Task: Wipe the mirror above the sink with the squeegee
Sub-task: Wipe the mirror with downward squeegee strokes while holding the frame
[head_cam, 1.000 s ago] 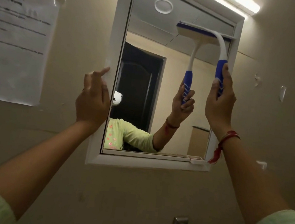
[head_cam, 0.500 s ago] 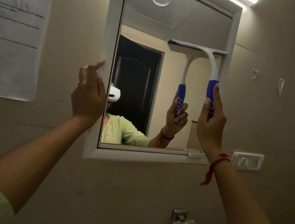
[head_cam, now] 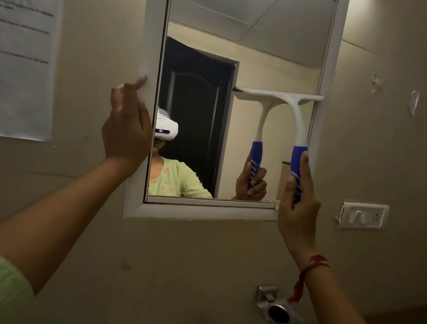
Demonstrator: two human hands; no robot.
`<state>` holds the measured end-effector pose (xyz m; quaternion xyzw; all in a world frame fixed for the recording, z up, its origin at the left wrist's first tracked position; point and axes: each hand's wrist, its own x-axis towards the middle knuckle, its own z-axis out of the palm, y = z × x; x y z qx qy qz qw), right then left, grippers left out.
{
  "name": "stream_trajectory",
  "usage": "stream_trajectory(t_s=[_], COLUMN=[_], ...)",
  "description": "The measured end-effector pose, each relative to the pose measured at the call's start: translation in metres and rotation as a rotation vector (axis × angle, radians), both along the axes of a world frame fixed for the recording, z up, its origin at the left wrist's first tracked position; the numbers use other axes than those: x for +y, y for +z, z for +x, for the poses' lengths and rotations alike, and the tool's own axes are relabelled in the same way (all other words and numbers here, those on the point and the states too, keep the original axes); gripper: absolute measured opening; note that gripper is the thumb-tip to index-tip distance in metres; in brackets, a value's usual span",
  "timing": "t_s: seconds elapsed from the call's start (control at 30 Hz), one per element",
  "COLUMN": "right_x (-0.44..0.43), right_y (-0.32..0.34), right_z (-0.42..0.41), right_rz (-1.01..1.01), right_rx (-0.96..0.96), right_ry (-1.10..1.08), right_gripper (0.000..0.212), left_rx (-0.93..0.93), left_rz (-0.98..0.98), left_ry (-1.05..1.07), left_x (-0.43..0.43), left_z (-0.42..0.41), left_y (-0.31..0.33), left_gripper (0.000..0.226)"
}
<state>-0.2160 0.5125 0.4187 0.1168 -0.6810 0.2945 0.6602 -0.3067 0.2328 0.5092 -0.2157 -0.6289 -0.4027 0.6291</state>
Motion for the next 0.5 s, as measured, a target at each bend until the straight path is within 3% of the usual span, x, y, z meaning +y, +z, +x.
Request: stream_trajectory(t_s=[0.5], right_x=[-0.015], right_y=[-0.081], right_z=[0.02], right_rz=[-0.084], right_rx=[-0.135], right_ry=[0.028], right_gripper=[0.05], left_rx=[0.003], left_rz=[0.006], left_ry=[0.001], left_x=[0.0], left_z=[-0.001], left_y=[0.0], left_gripper=[0.034])
